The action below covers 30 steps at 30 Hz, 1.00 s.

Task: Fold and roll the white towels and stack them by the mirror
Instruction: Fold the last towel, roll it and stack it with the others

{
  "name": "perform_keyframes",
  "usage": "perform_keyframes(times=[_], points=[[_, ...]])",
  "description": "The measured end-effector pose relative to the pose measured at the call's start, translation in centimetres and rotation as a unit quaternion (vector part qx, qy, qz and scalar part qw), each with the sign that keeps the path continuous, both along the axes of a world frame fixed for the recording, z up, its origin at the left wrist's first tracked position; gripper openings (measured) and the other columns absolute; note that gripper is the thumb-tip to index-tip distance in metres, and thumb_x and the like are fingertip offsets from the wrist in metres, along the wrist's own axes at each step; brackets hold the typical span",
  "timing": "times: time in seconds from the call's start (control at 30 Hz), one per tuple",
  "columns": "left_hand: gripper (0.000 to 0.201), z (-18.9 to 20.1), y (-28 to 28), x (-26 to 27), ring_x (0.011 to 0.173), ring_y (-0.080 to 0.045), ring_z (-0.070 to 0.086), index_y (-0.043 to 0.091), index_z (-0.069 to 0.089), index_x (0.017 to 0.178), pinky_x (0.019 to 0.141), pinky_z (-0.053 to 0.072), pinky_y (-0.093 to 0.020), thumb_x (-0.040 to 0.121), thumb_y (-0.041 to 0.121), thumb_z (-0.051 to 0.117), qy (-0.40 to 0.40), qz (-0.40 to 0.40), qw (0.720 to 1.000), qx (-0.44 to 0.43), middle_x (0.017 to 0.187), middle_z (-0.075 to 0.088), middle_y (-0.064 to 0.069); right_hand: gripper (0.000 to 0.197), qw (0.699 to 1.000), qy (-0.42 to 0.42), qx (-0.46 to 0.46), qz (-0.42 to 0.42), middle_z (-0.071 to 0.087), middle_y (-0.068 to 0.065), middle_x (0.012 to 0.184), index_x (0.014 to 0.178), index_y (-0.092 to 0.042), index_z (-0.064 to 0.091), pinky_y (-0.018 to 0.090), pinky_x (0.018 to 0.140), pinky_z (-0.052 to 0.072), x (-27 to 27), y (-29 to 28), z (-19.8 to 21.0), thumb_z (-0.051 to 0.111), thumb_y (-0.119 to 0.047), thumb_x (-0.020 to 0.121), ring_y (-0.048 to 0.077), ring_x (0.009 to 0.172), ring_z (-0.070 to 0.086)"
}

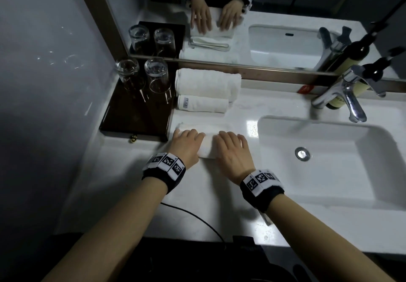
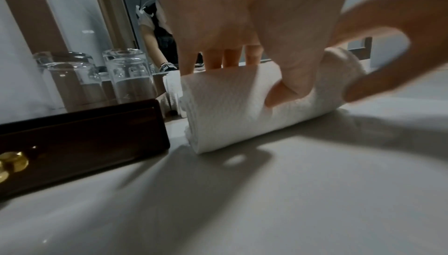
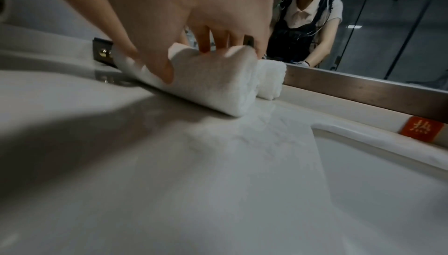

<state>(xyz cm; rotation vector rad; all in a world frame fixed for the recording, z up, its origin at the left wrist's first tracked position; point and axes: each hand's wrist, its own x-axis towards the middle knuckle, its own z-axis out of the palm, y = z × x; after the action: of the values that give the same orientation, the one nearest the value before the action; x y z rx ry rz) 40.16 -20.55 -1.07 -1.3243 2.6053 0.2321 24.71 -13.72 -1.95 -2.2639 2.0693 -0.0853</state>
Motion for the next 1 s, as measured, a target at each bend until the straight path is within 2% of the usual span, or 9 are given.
perform_keyframes(times=[0.1, 0.17, 0.23, 0.3, 0.37, 0.43, 0.73, 0.83, 1.0], points=[[0.062, 0.3, -0.3, -0.4, 0.129, -0.020, 0.039, 0.020, 0.030, 0.141, 0.116, 0.007, -0.045, 0.083, 0.020, 0.053, 0.017, 0.009, 1.000, -0.001, 0.137, 0.043, 0.000, 0.066, 0.998, 0.014, 0.057, 0.012, 0.024, 0.012, 0.154, 0.146, -0.008, 0.024, 0.052, 0.114, 0.013, -0.5, 0.3, -0.5, 0.052, -0.008, 0.086, 0.032, 0.143, 0.019], [0.059, 0.2, 0.0, -0.7, 0.130, -0.020, 0.037, 0.019, 0.032, 0.140, 0.116, 0.003, -0.046, 0.084, 0.018, 0.052, 0.026, 0.017, 0.999, -0.023, 0.137, 0.043, -0.001, 0.063, 0.998, 0.022, 0.059, 0.018, 0.018, 0.010, 0.156, 0.147, -0.010, 0.020, 0.049, 0.114, 0.012, -0.9, -0.4, -0.5, 0.046, -0.006, 0.089, 0.031, 0.145, 0.011], [0.055, 0.2, 0.5, -0.6, 0.131, -0.021, 0.034, 0.017, 0.032, 0.140, 0.114, 0.008, -0.045, 0.086, 0.015, 0.046, 0.027, 0.010, 0.998, -0.058, 0.141, 0.039, -0.002, 0.060, 0.998, 0.044, 0.049, 0.020, 0.023, 0.014, 0.153, 0.144, -0.011, 0.025, 0.047, 0.111, 0.017, -1.1, -1.3, -0.3, 0.046, -0.007, 0.088, 0.031, 0.142, 0.018], [0.052, 0.3, 1.0, -0.3, 0.124, -0.023, 0.044, 0.018, 0.041, 0.137, 0.106, 0.029, -0.042, 0.086, 0.011, 0.034, 0.037, -0.014, 0.993, -0.115, 0.139, 0.045, -0.004, 0.057, 0.996, 0.071, 0.044, 0.019, 0.032, 0.015, 0.144, 0.140, -0.011, 0.030, 0.046, 0.108, 0.021, -1.2, -2.3, -0.1, 0.047, -0.009, 0.086, 0.032, 0.134, 0.028], [0.048, 0.4, 1.4, 0.0, 0.105, -0.022, 0.061, 0.023, 0.060, 0.121, 0.088, 0.047, -0.035, 0.082, 0.013, 0.033, 0.076, -0.039, 0.984, -0.159, 0.121, 0.062, -0.002, 0.054, 0.995, 0.084, 0.046, 0.027, 0.040, 0.012, 0.134, 0.138, -0.011, 0.032, 0.044, 0.105, 0.022, -1.3, -3.2, 0.1, 0.046, -0.010, 0.085, 0.031, 0.125, 0.035], [0.040, 0.1, 1.2, 0.2, 0.095, -0.022, 0.066, 0.024, 0.067, 0.108, 0.081, 0.052, -0.033, 0.079, 0.013, 0.041, 0.103, -0.057, 0.973, -0.200, 0.109, 0.068, -0.001, 0.052, 0.994, 0.084, 0.054, 0.034, 0.044, 0.010, 0.128, 0.136, -0.010, 0.035, 0.044, 0.103, 0.024, -1.3, -3.7, 0.1, 0.044, -0.011, 0.085, 0.031, 0.120, 0.039], [0.037, 0.0, -1.0, -1.4, 0.078, -0.019, 0.056, 0.027, 0.054, 0.097, 0.070, 0.046, -0.035, 0.067, 0.010, 0.068, 0.007, -0.035, 0.981, -0.193, 0.090, 0.057, 0.005, 0.057, 0.992, 0.088, 0.087, 0.033, 0.045, 0.009, 0.127, 0.137, -0.008, 0.033, 0.043, 0.102, 0.026, -1.3, -4.6, 0.2, 0.048, -0.011, 0.083, 0.031, 0.117, 0.041], [0.043, 0.2, -1.7, -1.8, 0.077, -0.020, 0.056, 0.026, 0.052, 0.102, 0.071, 0.045, -0.037, 0.065, 0.008, 0.066, -0.012, -0.033, 0.984, -0.175, 0.091, 0.057, 0.004, 0.053, 0.994, 0.073, 0.083, 0.024, 0.049, 0.009, 0.124, 0.137, -0.008, 0.033, 0.042, 0.102, 0.028, -1.5, -4.9, 0.1, 0.045, -0.010, 0.084, 0.031, 0.115, 0.044], [0.053, 0.3, -2.7, -2.2, 0.093, -0.027, 0.053, 0.022, 0.039, 0.120, 0.083, 0.038, -0.043, 0.074, 0.003, 0.055, -0.017, -0.023, 0.993, -0.116, 0.108, 0.052, -0.002, 0.042, 0.996, 0.045, 0.074, 0.017, 0.055, 0.006, 0.118, 0.125, -0.009, 0.042, 0.039, 0.099, 0.028, -2.1, -5.7, 0.1, 0.045, -0.013, 0.083, 0.029, 0.112, 0.047]])
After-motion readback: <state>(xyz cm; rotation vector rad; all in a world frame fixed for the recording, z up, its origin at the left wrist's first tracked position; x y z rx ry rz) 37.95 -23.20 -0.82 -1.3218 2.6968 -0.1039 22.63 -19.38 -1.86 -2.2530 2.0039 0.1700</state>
